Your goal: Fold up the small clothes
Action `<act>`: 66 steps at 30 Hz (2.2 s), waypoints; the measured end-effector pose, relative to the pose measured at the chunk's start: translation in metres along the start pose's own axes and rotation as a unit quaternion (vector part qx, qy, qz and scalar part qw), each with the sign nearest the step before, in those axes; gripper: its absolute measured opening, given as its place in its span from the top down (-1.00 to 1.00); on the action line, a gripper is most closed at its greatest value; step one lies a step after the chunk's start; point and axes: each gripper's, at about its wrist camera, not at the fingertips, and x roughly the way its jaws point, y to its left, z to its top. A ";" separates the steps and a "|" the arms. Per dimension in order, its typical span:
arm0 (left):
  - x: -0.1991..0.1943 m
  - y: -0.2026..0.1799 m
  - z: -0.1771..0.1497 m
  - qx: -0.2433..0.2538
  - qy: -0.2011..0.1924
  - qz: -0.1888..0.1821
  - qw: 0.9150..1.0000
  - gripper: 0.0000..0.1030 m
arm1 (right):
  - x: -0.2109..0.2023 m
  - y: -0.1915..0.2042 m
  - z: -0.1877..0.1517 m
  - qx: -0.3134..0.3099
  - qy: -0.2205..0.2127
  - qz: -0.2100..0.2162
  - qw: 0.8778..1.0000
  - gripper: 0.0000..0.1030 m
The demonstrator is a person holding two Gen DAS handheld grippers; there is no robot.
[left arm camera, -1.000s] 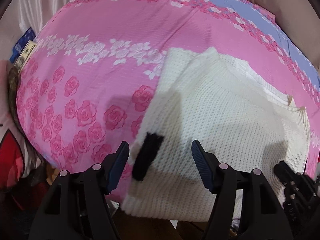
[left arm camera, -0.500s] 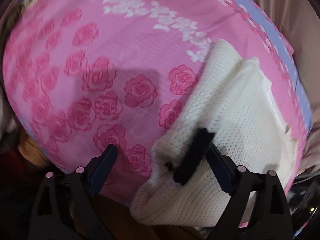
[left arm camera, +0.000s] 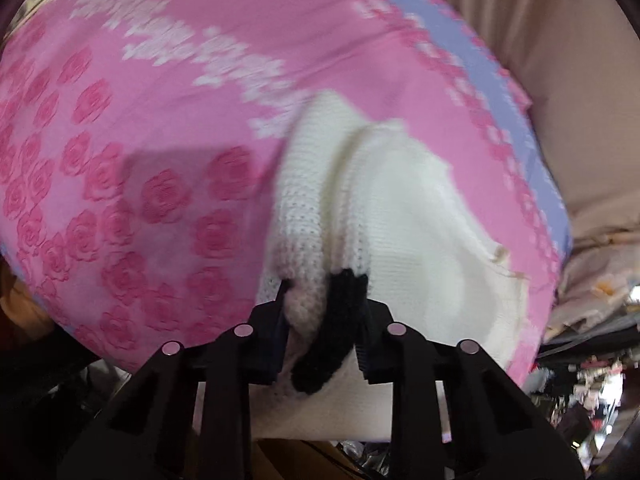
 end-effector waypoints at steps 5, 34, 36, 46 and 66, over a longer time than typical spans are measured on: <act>-0.020 -0.091 -0.019 0.137 -0.021 -0.038 0.990 0.53 | -0.021 -0.039 -0.014 0.064 -0.022 -0.010 0.998 0.44; -0.008 -0.062 -0.053 0.174 -0.019 0.025 0.984 -0.61 | -0.030 -0.050 -0.001 0.170 -0.001 0.067 0.983 -0.34; -0.012 -0.055 -0.051 0.173 -0.023 0.024 0.984 -0.61 | -0.015 -0.051 -0.005 0.194 0.027 0.085 0.977 -0.34; -0.024 -0.073 -0.061 0.201 -0.038 0.027 0.979 -0.61 | -0.067 -0.084 -0.007 0.229 -0.070 0.170 0.956 0.88; 0.009 -0.120 -0.090 0.290 0.002 0.047 0.956 -0.61 | -0.023 -0.072 0.001 0.128 -0.017 0.043 0.991 -0.24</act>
